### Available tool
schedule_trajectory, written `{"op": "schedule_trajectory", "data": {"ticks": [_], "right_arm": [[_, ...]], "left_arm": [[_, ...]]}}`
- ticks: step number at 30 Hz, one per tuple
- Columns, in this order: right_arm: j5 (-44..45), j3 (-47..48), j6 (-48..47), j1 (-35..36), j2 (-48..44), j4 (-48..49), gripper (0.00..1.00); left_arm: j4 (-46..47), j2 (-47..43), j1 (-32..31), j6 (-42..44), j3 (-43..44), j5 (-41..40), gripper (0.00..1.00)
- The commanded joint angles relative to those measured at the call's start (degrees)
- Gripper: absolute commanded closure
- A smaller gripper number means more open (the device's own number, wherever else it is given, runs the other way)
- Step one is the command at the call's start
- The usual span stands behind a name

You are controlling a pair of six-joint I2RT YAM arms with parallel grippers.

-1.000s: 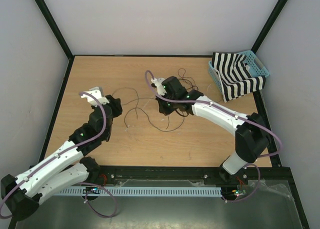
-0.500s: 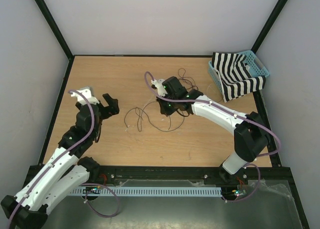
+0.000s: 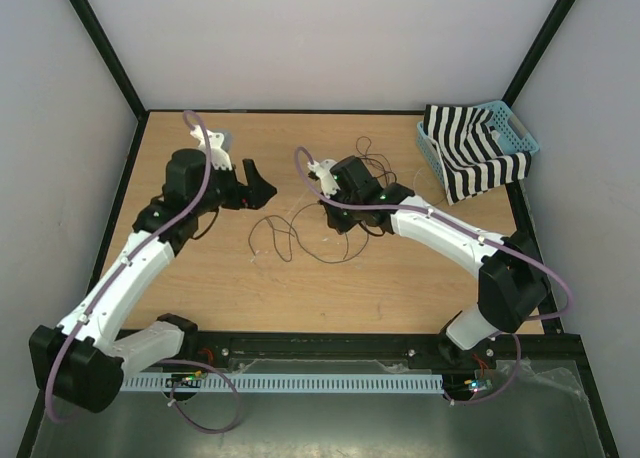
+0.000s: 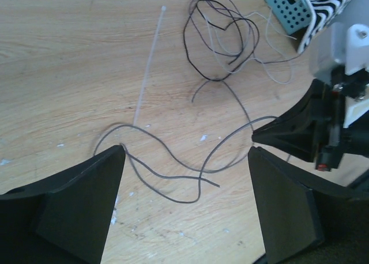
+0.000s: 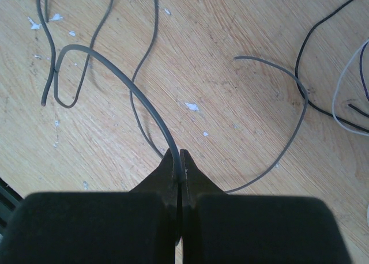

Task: Zip-tie the wires
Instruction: Place the cable at the center of the board.

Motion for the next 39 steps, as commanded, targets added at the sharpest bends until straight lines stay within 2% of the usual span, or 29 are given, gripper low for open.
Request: {"op": "schedule_trajectory", "data": {"ticks": [1, 3, 6, 10, 16, 24, 30, 33, 39], "right_arm": [[1.8, -0.9, -0.2, 0.0, -1.0, 0.7, 1.00], [2.5, -1.0, -0.2, 0.0, -0.9, 0.7, 1.00], [3.4, -1.4, 0.2, 0.0, -1.2, 0.7, 1.00], [4.5, -1.8, 0.7, 0.0, -1.9, 0.8, 1.00], [4.6, -2.0, 1.6, 0.0, -2.1, 1.1, 1.00], [4.3, -2.7, 2.2, 0.0, -2.5, 1.4, 1.00], [4.1, -2.6, 2.7, 0.0, -2.6, 1.7, 1.00], [3.7, -2.4, 3.0, 0.0, -2.5, 1.8, 1.00], [4.4, -2.3, 3.0, 0.0, -2.4, 1.9, 1.00]], "left_arm": [[-8.1, 2.5, 2.6, -2.2, 4.5, 12.7, 0.12], [-11.0, 2.4, 2.9, -2.1, 4.9, 15.4, 0.12], [-10.3, 0.6, 6.0, -11.5, 0.7, 17.7, 0.12], [-5.1, -1.6, 8.7, -26.0, -8.6, 19.0, 0.15], [6.4, -4.0, 8.8, -41.2, -21.2, 13.9, 0.21], [17.6, 1.5, 8.4, -48.4, -25.6, 11.7, 0.22], [22.6, 6.6, 5.6, -50.0, -24.6, 8.6, 0.23], [26.5, 10.5, 3.7, -52.0, -24.5, 8.2, 0.27], [31.4, 16.1, -0.2, -54.6, -23.9, 8.4, 0.41]]}}
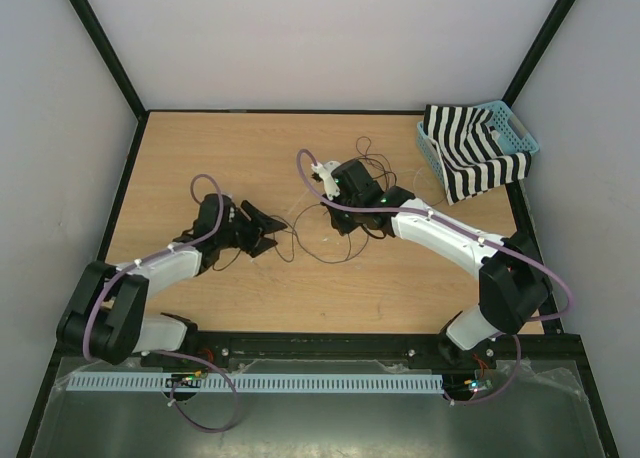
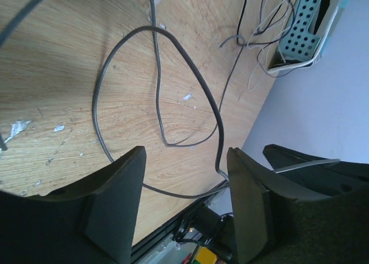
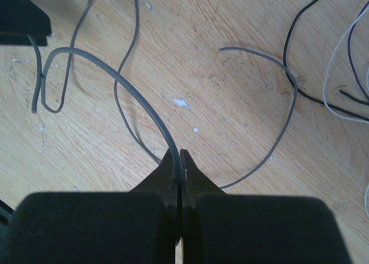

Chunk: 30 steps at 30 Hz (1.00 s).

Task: Zip-tie the wires
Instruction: Place the cable at the center of the board.

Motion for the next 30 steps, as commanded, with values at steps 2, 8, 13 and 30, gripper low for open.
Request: {"op": "schedule_trajectory", "data": {"ticks": [2, 8, 13, 30], "right_arm": [[1.2, -0.1, 0.7, 0.0, -1.9, 0.8, 1.00], [3.4, -1.4, 1.3, -0.2, -2.4, 0.6, 1.00], [5.1, -3.2, 1.9, -1.8, -3.7, 0.0, 1.00], [15.3, -6.4, -1.1, -12.1, -2.2, -4.0, 1.00]], "left_arm": [[6.4, 1.8, -1.9, -3.5, 0.7, -0.8, 0.49], [6.9, -0.7, -1.1, -2.4, -0.5, -0.3, 0.90], [6.6, -1.2, 1.8, 3.1, 0.4, 5.7, 1.00], [-47.5, -3.5, 7.6, 55.2, 21.9, 13.6, 1.00]]}}
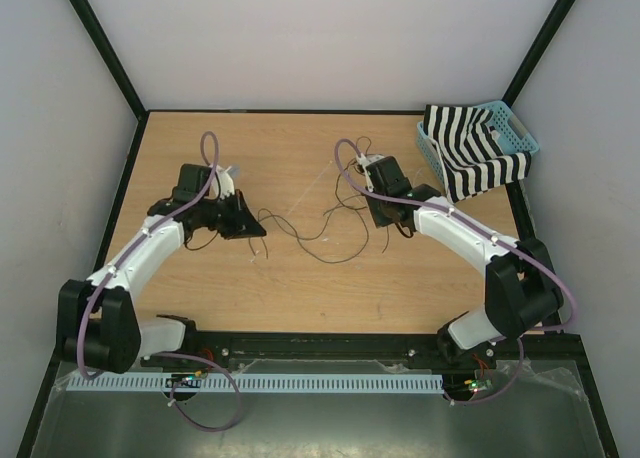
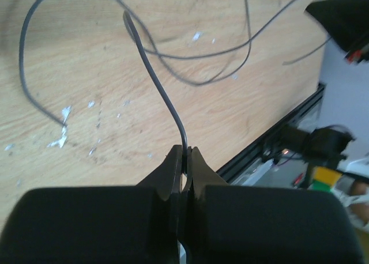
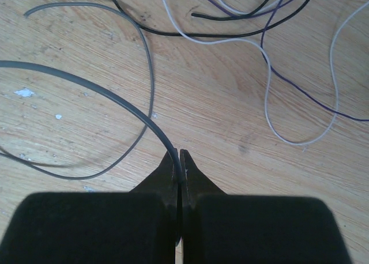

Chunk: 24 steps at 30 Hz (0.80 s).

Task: Zip-tie the wires
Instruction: Place the cable at the center of the board.

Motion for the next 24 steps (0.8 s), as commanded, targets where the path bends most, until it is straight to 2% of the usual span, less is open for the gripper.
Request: {"op": "schedule_trajectory", "data": {"ticks": [1, 4, 7, 10, 14, 18, 24], "right_arm": [[4.0, -0.1, -1.1, -0.4, 1.2, -2.3, 1.00], [6.3, 0.1, -1.4, -0.7, 2.2, -3.1, 1.00], [7.7, 0.1, -1.4, -1.1, 2.4, -3.4, 1.00], [7.4, 0.1, -1.4, -1.2, 2.9, -3.5, 1.00], [7.0, 0.1, -1.3, -1.3, 4.3, -3.5, 1.00], [6.8, 0.4, -1.0, -1.3, 6.7, -3.5, 1.00], [6.0, 1.1, -1.1, -1.7, 11.5, -3.2, 1.00]], "left_arm": [[-16.2, -2.3, -0.4, 14.1, 3.6, -2.6, 1.00], [-22.4, -0.5, -2.1, 20.1, 8.1, -6.9, 1.00], [-31.2, 2.9, -6.9, 25.6, 13.8, -17.1, 1.00], [-33.2, 5.5, -10.1, 27.6, 15.8, -24.6, 1.00], [-33.6, 8.7, -12.1, 26.6, 15.7, -29.1, 1.00], [-33.1, 10.3, -12.8, 21.7, 14.3, -31.5, 1.00], [-26.3, 9.6, -14.0, 14.1, 9.3, -34.7, 1.00]]}}
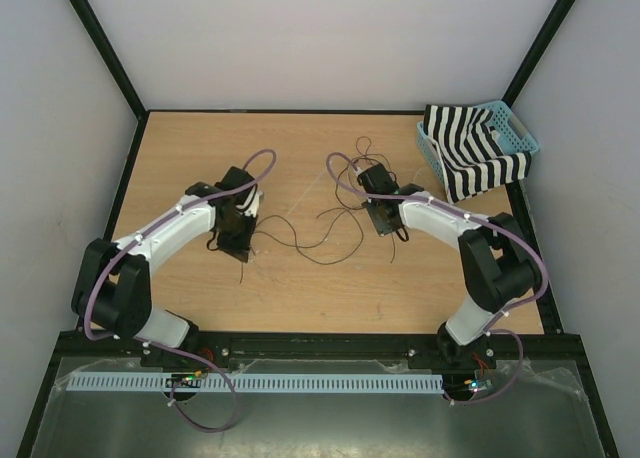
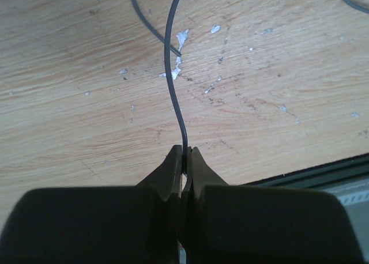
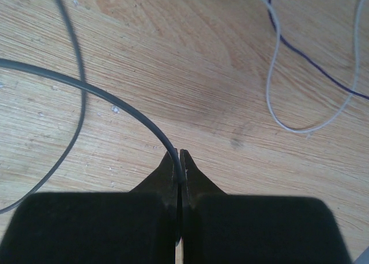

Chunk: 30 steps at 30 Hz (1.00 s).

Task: Zip-tie the wires
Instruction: Place the cable at the center of the board.

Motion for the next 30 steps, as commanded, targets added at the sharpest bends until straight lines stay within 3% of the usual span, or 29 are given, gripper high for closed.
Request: {"op": "schedule_trajectory", "data": {"ticks": [1, 5, 13, 17, 25, 30], "right_arm": [[-0.2, 1.1, -0.3, -0.7, 3.5, -1.3, 1.00], [-1.3, 1.0, -0.5, -0.9, 6.4, -1.2, 0.97], [-3.0, 1.0, -0.4, -1.0, 5.0, -1.2, 0.60], [-5.5, 1.2, -0.4, -1.0, 2.6, -1.9, 0.49], [-10.3, 2.6, -0.8, -1.0, 0.9, -3.4, 0.36], [-12.1, 3.2, -1.0, -1.0, 0.0, -3.6, 0.28]], "left_arm": [[3.8, -1.1, -0.6, -6.0, -3.3, -5.0, 1.00], [7.8, -0.3, -0.7, -7.9, -4.8, -4.6, 1.00], [12.5, 3.5, -1.6, -8.5, -5.8, -4.5, 1.00], [13.6, 3.7, -1.7, -8.6, -7.2, -6.0, 0.97], [14.7, 3.2, -1.7, -8.9, -8.8, -7.7, 0.75], [15.0, 3.0, -1.7, -9.4, -9.2, -8.6, 0.49]]}}
